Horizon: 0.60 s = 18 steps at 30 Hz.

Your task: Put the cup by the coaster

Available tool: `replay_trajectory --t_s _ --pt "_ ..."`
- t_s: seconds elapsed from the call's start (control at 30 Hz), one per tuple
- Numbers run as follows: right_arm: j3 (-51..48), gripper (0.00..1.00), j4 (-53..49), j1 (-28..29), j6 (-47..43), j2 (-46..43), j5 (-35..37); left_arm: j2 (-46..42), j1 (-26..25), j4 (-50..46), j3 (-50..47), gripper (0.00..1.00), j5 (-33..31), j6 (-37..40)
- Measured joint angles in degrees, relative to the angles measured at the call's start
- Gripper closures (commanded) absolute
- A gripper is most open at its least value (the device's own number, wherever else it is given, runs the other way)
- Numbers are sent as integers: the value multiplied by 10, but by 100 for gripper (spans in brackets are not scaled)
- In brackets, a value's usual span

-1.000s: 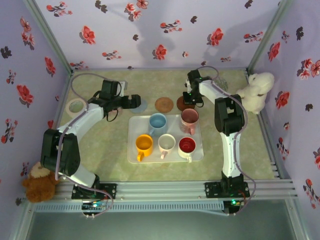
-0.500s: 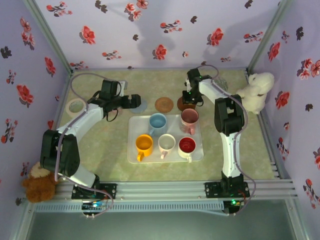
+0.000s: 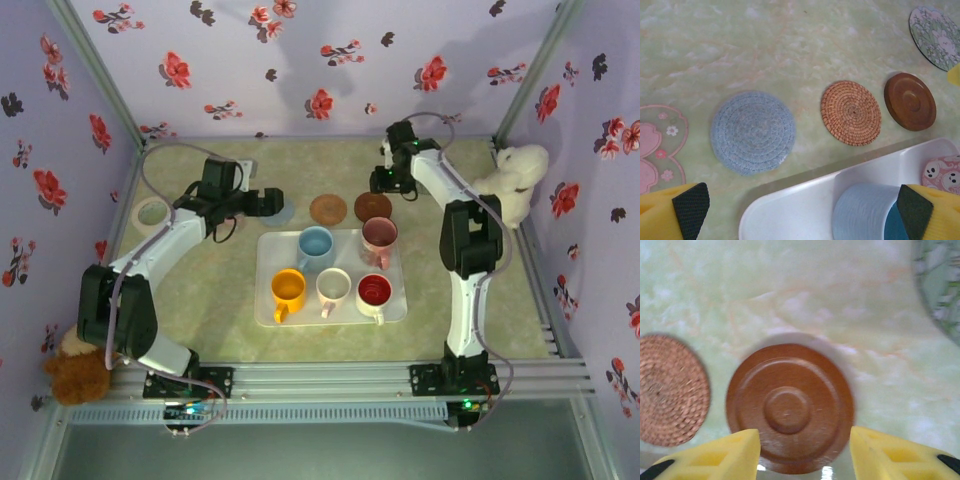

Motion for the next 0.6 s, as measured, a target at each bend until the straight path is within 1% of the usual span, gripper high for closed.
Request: replay_trajectory --t_s 0.1,0.23,0.33,0.43,0.6 --pt "0 30 0 -24 -3 -3 18 -1 -3 1 5 1 0 16" --pt "0 20 1 -62 -2 -3 44 -1 -3 5 14 1 0 34" --pt "4 10 0 -88 -2 0 60 -1 -3 6 21 1 2 45" --pt "33 4 -4 -111 -1 19 71 -1 -3 10 24 0 5 49" --pt "120 3 -12 -139 0 83 89 -1 -4 15 24 1 7 49"
